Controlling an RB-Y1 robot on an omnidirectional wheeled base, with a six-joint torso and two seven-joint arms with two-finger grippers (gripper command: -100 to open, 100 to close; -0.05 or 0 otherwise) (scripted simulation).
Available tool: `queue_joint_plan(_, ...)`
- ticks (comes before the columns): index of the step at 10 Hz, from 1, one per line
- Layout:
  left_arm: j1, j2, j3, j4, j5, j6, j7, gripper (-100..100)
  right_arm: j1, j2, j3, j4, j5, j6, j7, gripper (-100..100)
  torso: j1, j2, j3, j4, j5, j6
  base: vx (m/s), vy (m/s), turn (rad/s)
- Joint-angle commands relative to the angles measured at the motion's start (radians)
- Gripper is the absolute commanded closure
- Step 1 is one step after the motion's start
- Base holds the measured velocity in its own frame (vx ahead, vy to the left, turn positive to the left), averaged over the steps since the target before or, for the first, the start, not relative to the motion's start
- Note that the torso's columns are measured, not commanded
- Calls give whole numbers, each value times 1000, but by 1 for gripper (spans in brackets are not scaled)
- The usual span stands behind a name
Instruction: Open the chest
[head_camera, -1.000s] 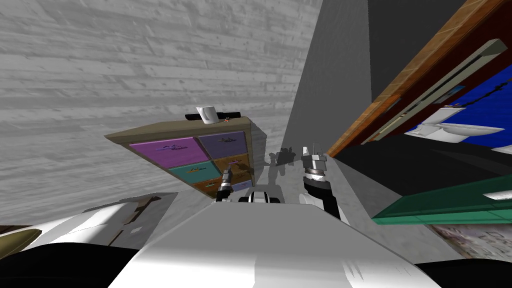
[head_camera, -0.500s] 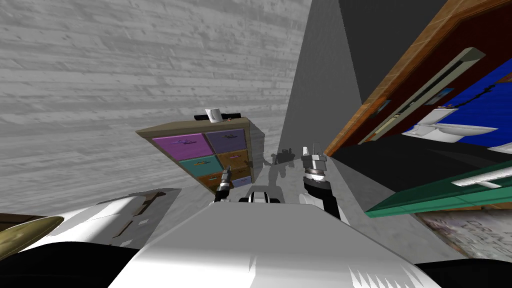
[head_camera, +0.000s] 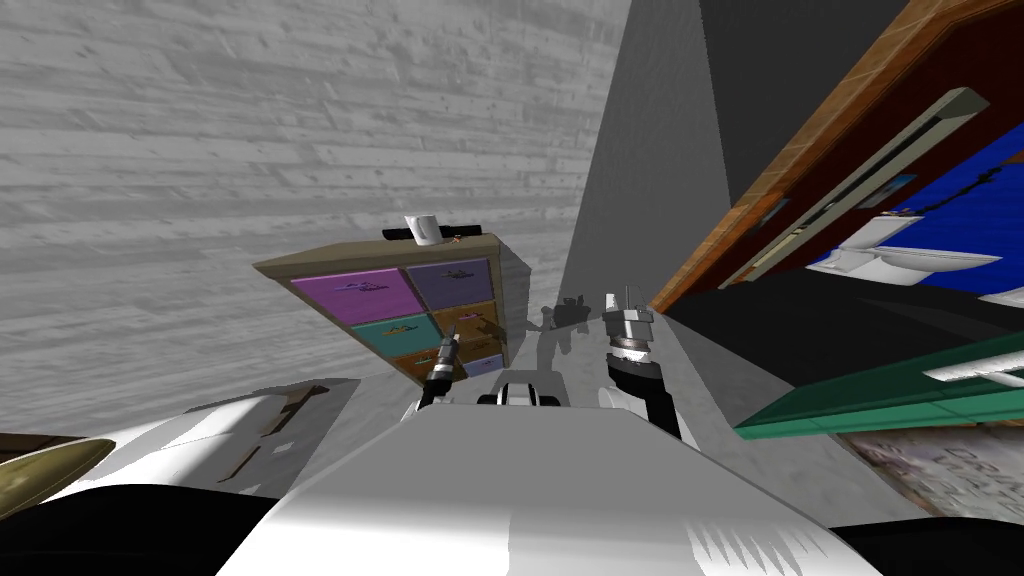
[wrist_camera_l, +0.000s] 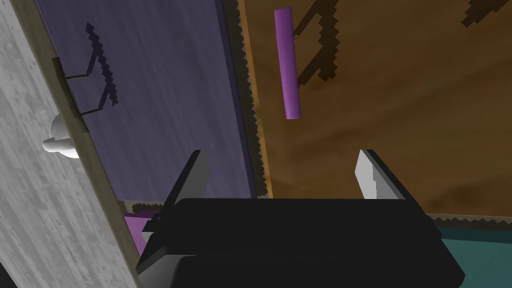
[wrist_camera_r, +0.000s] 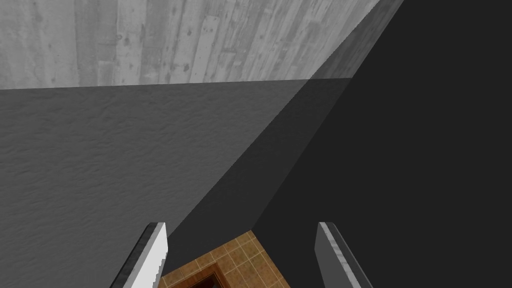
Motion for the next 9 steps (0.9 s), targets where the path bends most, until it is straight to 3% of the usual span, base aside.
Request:
queue_joint_plan(1, -15, -19, 6, -5, 6, 31, 3, -100, 0, 0, 0, 0, 0, 0, 0, 0, 1, -1, -1, -1, 0, 0, 159, 37, -7)
queue_joint_plan(5, -18, -103, 7, -8, 8, 37, 4, -100, 0, 0, 0, 0, 0, 0, 0, 0, -2, 8, 5, 2, 0, 0, 47, 6, 0)
queue_joint_plan(8, -18, -92, 10, -50, 9, 80, 4, -100, 0, 0, 0, 0, 0, 0, 0, 0, 0, 0, 0, 0, 0, 0, 38, 1, -8)
queue_joint_plan(9, -17, -89, 10, -38, 9, 66, 5, -100, 0, 0, 0, 0, 0, 0, 0, 0, 0, -2, -1, -1, 0, 0, 33, -1, -1)
